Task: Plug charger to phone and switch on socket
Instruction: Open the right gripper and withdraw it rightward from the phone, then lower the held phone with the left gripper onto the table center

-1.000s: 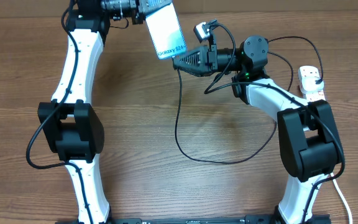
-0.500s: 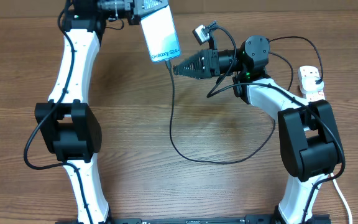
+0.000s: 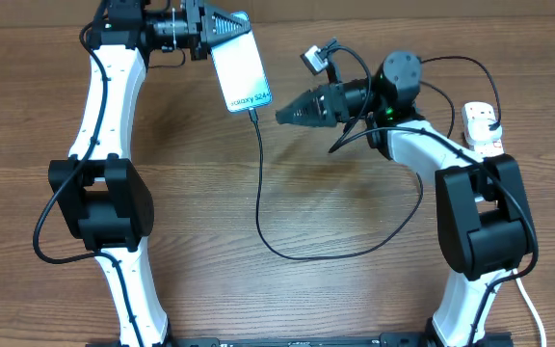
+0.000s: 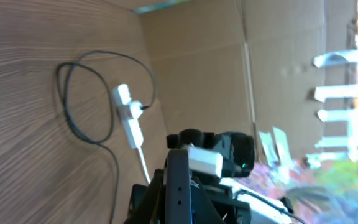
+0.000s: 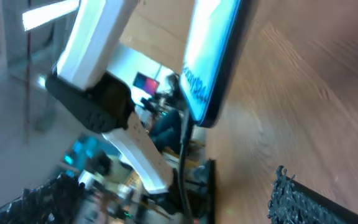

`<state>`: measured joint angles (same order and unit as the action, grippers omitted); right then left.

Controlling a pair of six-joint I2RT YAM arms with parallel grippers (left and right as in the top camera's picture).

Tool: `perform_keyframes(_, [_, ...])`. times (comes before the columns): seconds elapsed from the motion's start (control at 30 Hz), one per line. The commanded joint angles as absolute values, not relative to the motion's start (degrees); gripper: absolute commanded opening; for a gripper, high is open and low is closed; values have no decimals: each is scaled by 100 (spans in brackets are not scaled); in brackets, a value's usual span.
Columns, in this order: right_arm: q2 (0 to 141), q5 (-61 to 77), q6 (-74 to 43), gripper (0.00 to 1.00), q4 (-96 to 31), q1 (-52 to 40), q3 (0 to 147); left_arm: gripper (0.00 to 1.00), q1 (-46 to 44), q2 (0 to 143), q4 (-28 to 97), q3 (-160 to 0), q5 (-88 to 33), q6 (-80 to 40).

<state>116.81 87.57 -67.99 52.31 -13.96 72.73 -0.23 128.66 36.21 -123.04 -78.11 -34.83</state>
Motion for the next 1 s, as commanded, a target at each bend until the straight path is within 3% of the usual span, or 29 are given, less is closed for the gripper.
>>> perform_keyframes(0.0, [11681,8322,-6624,100,4517,-1149,7269,4,14,12873,3905,-12422,-7393,-2965])
perform_keyframes(0.27, [11681,7059,-4703,100,1570,-694,7269,4,8,12873,4484,-12422,-7207,-2521])
perform_keyframes(0.43, [11681,5649,-3514,100,-132,-624,7271,4,-121,12873,5266,-12422,-6366,-2119])
perform_keyframes(0.77, [11668,4292,-2825,100,-1076,-624,7306,4,-720,12901,6235,-12422,-5006,-1361])
perform_keyframes(0.97, [11664,3277,-2346,100,-2331,-624,7848,4,-1083,12945,6324,-12363,-4431,-1323])
